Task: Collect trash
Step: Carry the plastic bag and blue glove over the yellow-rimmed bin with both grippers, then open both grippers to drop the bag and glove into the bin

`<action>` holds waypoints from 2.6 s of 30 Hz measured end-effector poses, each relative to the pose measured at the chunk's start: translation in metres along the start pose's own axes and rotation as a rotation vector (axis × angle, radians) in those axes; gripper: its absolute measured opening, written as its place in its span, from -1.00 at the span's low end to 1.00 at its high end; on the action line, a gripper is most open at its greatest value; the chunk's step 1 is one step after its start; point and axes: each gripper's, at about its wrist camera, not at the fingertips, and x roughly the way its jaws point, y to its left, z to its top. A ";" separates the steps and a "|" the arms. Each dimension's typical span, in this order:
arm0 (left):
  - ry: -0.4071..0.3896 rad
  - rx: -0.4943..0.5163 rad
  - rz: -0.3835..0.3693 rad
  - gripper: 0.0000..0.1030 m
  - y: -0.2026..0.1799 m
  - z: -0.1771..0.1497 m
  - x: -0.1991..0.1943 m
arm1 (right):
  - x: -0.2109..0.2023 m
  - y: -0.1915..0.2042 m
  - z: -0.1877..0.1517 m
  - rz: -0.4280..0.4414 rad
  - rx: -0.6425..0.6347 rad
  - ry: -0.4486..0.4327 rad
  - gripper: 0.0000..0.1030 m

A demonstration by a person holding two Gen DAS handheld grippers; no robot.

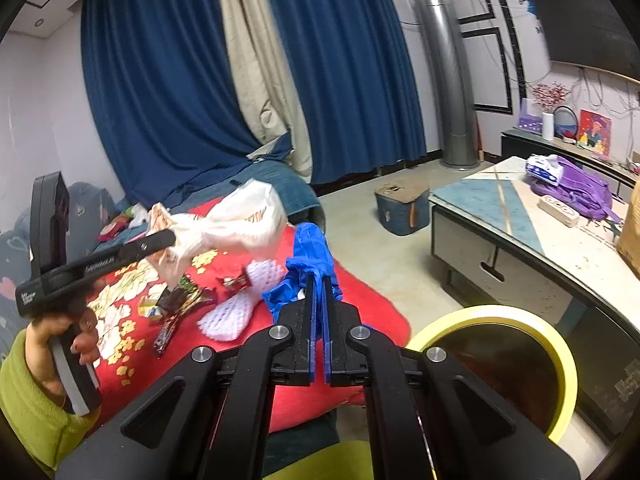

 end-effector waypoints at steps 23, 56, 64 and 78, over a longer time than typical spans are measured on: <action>0.057 0.162 -0.043 -0.71 -0.064 -0.030 0.026 | -0.026 -0.062 -0.005 -0.155 0.118 -0.046 -0.95; 0.278 0.402 -0.180 -0.69 -0.165 -0.115 0.096 | -0.018 -0.143 -0.043 -0.333 0.234 0.008 -0.95; 0.332 0.404 -0.202 -0.68 -0.169 -0.127 0.112 | -0.004 -0.153 -0.051 -0.350 0.243 0.054 -0.95; 0.388 0.404 -0.238 -0.59 -0.178 -0.135 0.129 | 0.007 -0.161 -0.059 -0.343 0.269 0.107 -0.93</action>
